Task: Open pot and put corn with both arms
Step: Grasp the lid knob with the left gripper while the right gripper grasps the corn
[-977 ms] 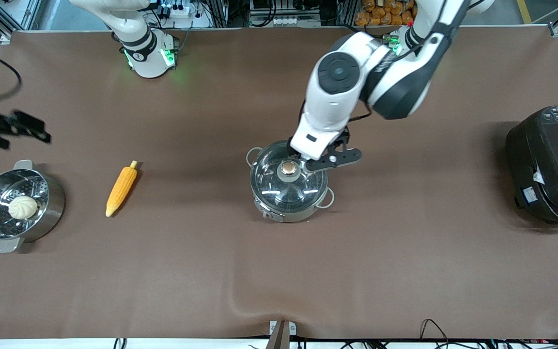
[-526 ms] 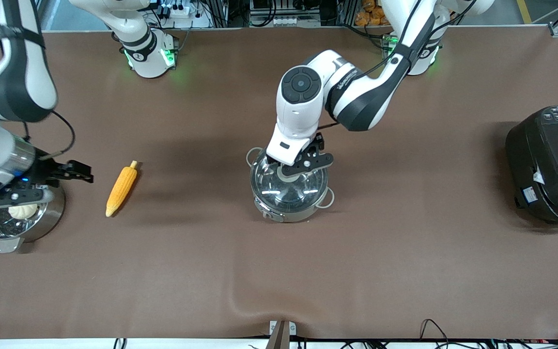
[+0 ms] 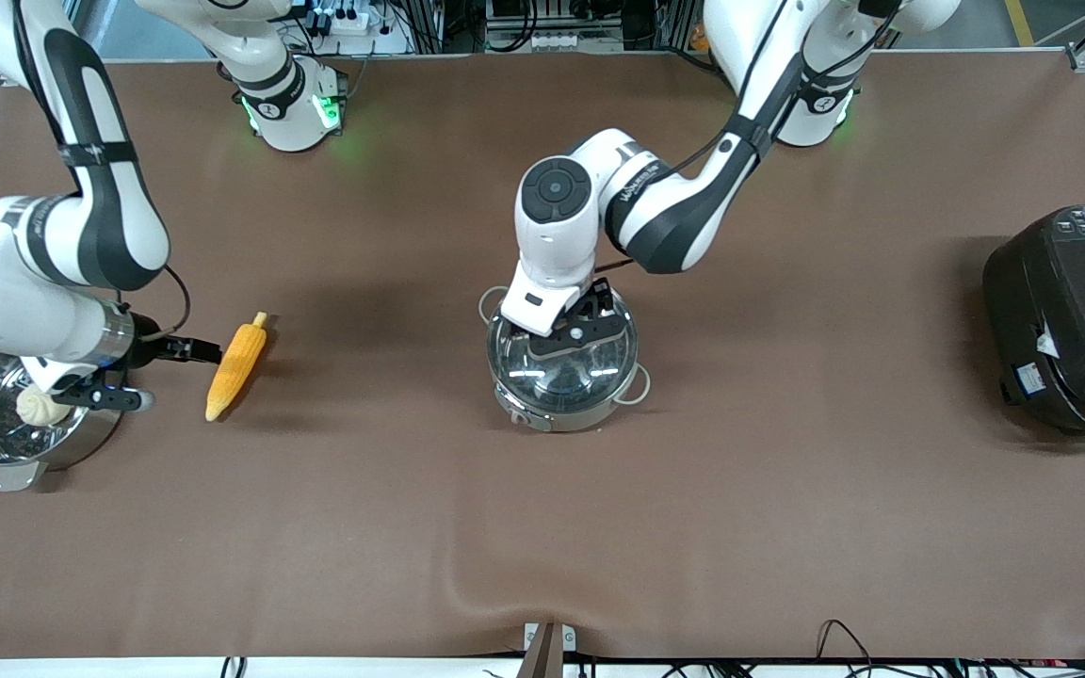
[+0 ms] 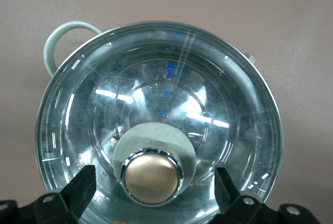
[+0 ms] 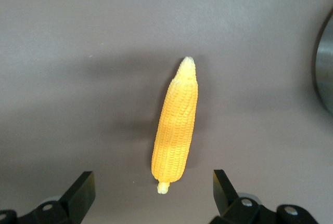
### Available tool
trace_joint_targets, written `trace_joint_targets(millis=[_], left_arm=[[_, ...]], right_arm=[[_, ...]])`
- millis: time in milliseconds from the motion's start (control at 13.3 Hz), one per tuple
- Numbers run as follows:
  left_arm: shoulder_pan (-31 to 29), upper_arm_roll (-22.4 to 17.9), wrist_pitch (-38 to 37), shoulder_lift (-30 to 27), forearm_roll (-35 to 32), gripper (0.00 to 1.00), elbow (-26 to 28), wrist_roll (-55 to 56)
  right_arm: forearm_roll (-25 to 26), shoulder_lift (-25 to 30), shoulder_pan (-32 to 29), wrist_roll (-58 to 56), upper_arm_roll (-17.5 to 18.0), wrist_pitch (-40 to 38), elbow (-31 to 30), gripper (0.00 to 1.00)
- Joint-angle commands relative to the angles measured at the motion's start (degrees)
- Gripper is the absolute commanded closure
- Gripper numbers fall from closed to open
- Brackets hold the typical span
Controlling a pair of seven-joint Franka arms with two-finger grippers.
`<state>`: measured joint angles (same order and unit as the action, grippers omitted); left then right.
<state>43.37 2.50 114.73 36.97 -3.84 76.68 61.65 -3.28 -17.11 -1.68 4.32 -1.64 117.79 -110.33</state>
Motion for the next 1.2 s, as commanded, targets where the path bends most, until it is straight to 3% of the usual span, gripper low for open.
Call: trace_joint_targets(millis=[0,226,301,526,677,902,977,1128], left_arm=[[0.67,-0.91,-0.38,0.65,-1.43,0.04,-1.63,0.93],[0.58,-0.91,-0.56,0.74,-1.43,0.19,-1.45,0.75],[0.49,-0.91,-0.82,0.65,-1.17,0.28,-1.36,0.75],[0.49,-0.91,-1.00,0.65,-1.08,0.33,-1.36,0.75],[0.23,-0.91,-1.00,0.65,-0.82,0.45,-1.36,0.84],[0.23,-0.91,-1.00,0.74,-1.08,0.93,-1.36,0.75],[0.23,-0.91,-1.00,0.74,-1.08,1.00,-1.36,0.93],[0.14,-0.91,-1.34,-0.14,-0.82,1.00,-1.36,0.75]], right_arm=[[0.56,-1.60,-1.22,4.99,0.23,2.00,-0.86,0.00],[0.47,-3.37,-1.75,5.61,0.23,7.52,-3.13,0.00],[-0.14,-3.72,-1.92,6.48,0.32,9.46,-3.92,0.00],[-0.14,-5.56,0.35,13.50,0.23,10.09,-4.72,0.00],[-0.14,-6.70,1.41,14.67,0.15,10.79,-5.86,0.00],[-0.14,-10.13,1.06,14.75,0.15,17.00,-7.00,0.00],[-0.14,-10.23,0.19,14.75,0.23,18.95,-7.96,0.00],[-0.06,-9.79,-0.96,13.97,0.15,17.40,-7.89,0.00]])
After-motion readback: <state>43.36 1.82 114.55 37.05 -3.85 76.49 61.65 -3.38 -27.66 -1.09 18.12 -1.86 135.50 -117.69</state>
